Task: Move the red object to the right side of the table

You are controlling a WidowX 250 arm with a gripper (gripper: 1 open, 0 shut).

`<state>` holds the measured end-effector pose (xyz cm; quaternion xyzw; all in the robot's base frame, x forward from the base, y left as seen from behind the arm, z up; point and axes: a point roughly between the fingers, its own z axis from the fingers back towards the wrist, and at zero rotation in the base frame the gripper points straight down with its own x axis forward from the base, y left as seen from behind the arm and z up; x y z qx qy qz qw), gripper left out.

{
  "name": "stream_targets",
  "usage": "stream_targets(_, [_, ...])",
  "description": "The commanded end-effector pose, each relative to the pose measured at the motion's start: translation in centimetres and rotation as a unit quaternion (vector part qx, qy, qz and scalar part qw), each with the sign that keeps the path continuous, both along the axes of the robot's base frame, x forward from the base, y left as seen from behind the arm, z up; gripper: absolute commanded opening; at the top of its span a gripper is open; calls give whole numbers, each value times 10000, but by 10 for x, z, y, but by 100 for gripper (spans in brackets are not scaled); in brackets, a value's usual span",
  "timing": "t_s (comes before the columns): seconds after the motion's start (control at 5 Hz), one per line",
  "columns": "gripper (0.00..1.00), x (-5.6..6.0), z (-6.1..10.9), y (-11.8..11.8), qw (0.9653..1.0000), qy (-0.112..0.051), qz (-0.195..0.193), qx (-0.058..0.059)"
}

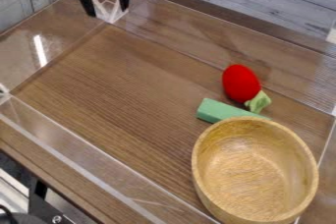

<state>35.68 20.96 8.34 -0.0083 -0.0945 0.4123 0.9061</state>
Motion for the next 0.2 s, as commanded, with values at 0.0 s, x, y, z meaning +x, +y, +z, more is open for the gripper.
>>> stream_targets(0.0, [0, 9, 28, 6, 9991, -257, -274, 200])
